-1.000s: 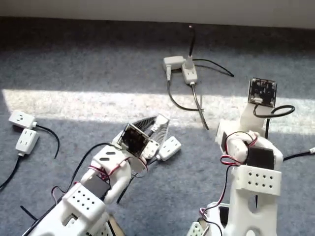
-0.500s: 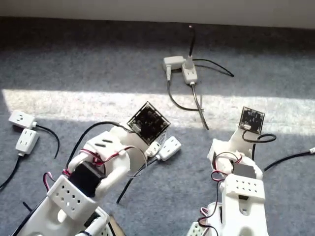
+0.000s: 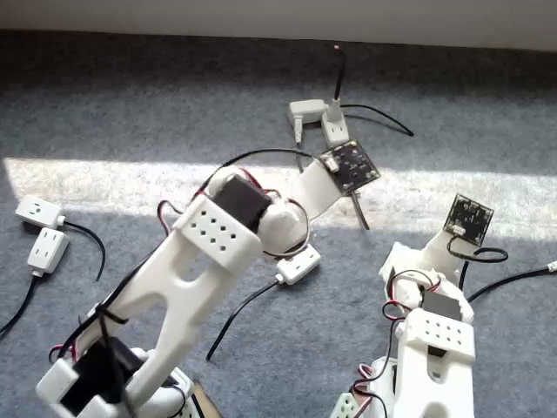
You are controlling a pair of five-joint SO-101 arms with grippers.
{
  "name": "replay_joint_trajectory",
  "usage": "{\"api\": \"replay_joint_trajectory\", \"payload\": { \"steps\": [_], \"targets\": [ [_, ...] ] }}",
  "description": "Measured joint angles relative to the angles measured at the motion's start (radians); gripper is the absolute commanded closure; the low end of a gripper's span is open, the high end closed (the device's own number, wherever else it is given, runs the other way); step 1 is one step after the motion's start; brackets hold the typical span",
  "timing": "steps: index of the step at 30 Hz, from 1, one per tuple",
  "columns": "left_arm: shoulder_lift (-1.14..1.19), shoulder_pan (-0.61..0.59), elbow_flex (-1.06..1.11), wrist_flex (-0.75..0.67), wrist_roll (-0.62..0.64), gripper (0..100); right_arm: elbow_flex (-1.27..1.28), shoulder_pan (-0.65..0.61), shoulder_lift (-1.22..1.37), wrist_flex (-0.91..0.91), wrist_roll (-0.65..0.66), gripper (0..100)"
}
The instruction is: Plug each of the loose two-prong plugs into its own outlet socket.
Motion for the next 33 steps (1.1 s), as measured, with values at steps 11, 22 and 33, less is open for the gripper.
{"api": "replay_joint_trajectory", "payload": {
  "steps": [11,22,33],
  "targets": [
    [0.402,0.054,-0.42,0.256,-0.017,99,0.0,0.147,0.0,-0.032,-0.114,90.9],
    [0.615,0.104,-0.532,0.285,-0.017,99,0.0,0.157,0.0,-0.069,-0.12,90.9],
    [0.671,0.106,-0.534,0.285,-0.017,99,0.0,0.157,0.0,-0.072,-0.12,90.9]
  ]
}}
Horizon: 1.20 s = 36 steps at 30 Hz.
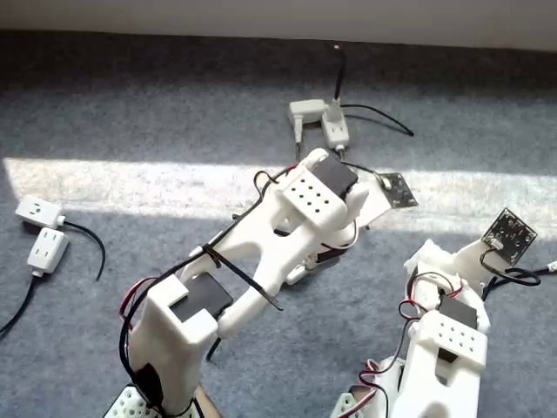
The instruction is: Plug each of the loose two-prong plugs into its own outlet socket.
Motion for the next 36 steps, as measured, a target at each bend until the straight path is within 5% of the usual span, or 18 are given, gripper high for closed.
{"api": "replay_joint_trajectory", "payload": {
  "steps": [36],
  "targets": [
    [0.0,-0.035,0.0,-0.057,0.066,99,0.0,-0.002,0.0,0.0,0.0,90.9]
  ]
}}
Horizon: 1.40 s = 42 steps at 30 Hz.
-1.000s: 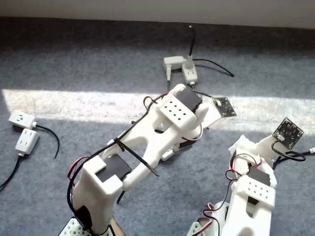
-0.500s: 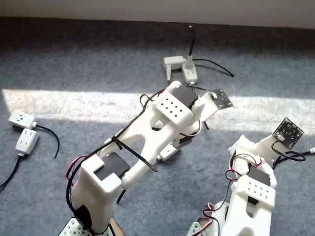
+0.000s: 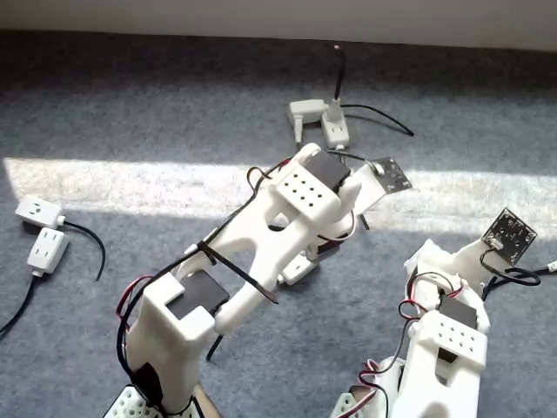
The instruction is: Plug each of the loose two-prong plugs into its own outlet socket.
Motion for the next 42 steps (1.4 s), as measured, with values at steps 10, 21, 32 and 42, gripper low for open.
{"api": "replay_joint_trajectory", "payload": {
  "steps": [10,21,32,42],
  "targets": [
    [0.0,-0.046,0.077,-0.052,0.003,99,0.0,0.0,0.0,0.0,0.0,90.9],
    [0.0,-0.038,0.077,-0.052,0.005,99,0.0,0.0,0.0,0.0,-0.003,90.9],
    [0.0,-0.035,0.086,-0.075,0.006,99,0.0,0.0,0.0,0.0,-0.003,90.9],
    [0.0,-0.035,0.086,-0.083,0.051,99,0.0,0.0,0.0,0.0,-0.003,90.9]
  ]
}}
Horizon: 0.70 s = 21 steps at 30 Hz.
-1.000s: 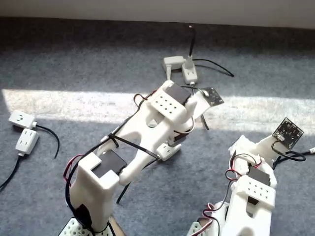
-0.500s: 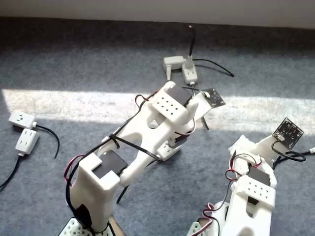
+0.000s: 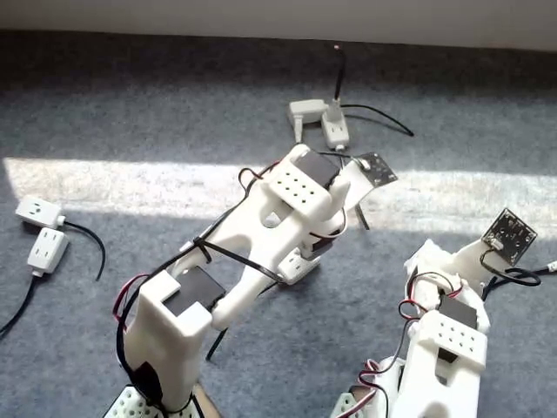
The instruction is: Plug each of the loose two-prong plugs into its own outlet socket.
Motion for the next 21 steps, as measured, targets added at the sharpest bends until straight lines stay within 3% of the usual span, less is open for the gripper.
{"api": "replay_joint_trajectory", "payload": {
  "steps": [11,21],
  "targets": [
    [-0.003,0.089,0.06,-0.026,0.0,99,0.0,0.0,0.0,0.0,0.0,90.9],
    [0.0,0.034,0.061,-0.038,0.002,99,0.0,0.0,0.0,0.0,0.0,90.9]
  ]
}}
